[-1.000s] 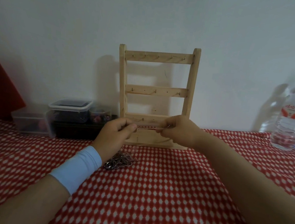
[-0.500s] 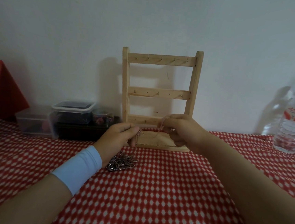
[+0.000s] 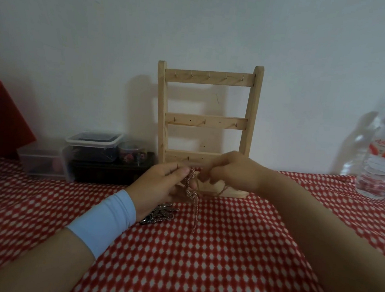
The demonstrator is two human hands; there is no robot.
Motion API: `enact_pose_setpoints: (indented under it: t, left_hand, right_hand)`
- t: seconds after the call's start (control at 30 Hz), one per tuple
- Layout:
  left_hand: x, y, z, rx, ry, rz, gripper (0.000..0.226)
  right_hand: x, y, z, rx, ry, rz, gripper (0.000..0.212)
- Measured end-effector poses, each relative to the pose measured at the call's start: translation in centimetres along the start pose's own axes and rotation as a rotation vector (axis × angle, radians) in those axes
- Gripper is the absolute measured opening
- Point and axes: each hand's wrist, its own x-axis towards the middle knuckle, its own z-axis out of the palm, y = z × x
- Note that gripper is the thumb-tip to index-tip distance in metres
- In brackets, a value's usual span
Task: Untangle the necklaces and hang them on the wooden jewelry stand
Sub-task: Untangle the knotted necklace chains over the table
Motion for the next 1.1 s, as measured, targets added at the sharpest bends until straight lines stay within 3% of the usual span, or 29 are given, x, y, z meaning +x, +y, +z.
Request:
enact_pose_setpoints:
  t: [0.07,0.27,0.47,0.67,0.77,0.93,1.1]
  left_hand:
    - [-0.1,0.0,0.4,0.050,0.015,0.011,0.020]
    - [-0.2,-0.3,0.3,0.150,0.103,0.035,0.016]
    - [0.1,-0.8,0.1,0.431,0.141,0.153,0.023]
    - [0.4,-1.1,-0.3,0.226,0.052,0.127,0.035]
    - [0.4,-1.3,0.0,0.188,0.078,0.111,0.036]
    - [0.9,-1.3,-0.4,-0.002,0.195,0.031,0.035]
    - [1.0,-1.2,-1.0,-0.143,0.162,-0.009,0.026]
  right_hand:
    - [0.0,-0.2,0.3,0.111,0.010,-0.055,0.018]
    - [0.2,0.6,1.2,0.146,0.045,-0.169,0.011]
    - [0.4,1.2,1.7,0.268,0.021,-0.098,0.011]
    - [0.6,1.9,1.9,0.540,-0.063,-0.114,0.013]
    - [0.5,2.3,1.9,0.510,-0.158,-0.118,0.018]
    - [0.6,2.7,1.8,0.538,-0.031,-0.009,0.023]
    - [1.1,2.0,2.3,0.904,0.040,0.084,0.017]
